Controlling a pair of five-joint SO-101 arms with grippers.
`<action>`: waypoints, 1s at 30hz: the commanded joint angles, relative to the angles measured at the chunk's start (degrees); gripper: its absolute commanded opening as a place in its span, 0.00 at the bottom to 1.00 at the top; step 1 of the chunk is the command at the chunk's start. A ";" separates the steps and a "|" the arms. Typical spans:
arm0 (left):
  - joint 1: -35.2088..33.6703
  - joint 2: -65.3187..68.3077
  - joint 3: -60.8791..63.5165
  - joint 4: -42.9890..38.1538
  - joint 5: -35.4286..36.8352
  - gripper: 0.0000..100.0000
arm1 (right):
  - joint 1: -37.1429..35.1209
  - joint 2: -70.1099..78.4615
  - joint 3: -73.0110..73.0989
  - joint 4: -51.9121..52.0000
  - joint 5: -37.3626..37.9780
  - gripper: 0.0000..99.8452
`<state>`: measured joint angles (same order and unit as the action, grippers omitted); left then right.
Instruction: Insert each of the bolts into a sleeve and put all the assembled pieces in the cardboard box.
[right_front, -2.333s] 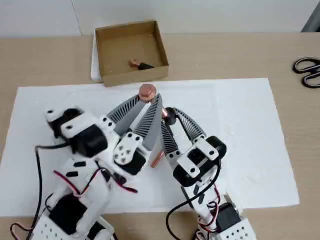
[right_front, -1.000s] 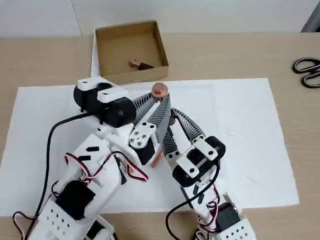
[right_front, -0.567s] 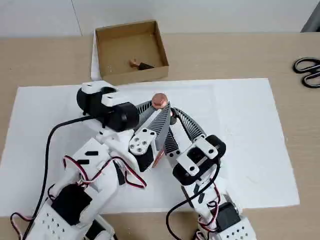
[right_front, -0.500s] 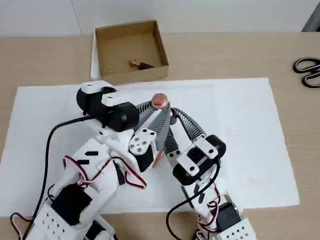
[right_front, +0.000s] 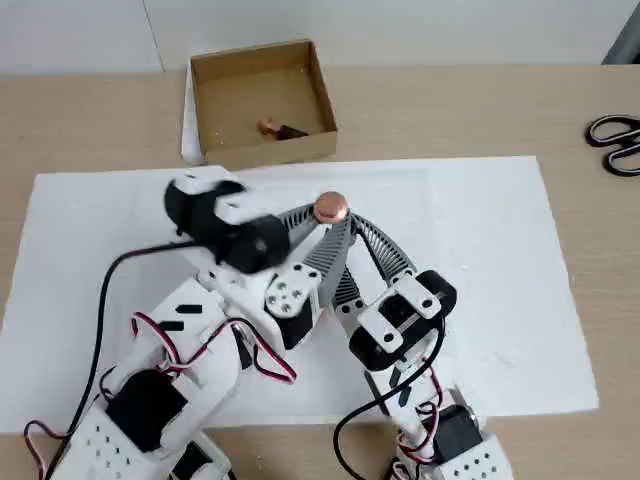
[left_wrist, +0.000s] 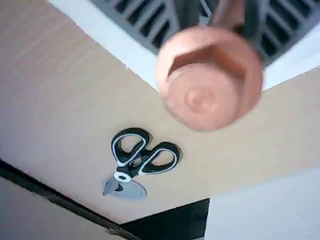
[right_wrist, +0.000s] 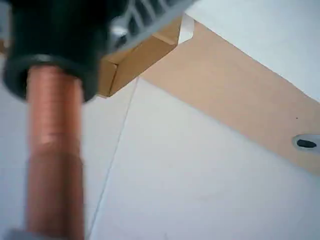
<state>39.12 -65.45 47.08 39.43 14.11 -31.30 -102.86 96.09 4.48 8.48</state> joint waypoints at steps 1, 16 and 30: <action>3.96 0.62 -0.57 -0.79 -2.46 0.01 | -0.57 -0.48 0.35 -1.45 0.09 0.00; 4.31 5.45 0.57 2.02 -2.81 0.01 | -0.57 -0.48 0.35 -1.45 0.09 0.00; 4.22 5.45 -0.22 13.63 -5.19 0.27 | -0.57 -0.48 0.35 -1.45 0.09 0.00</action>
<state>41.05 -60.88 46.81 50.51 9.36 -31.30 -102.68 96.09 4.57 8.48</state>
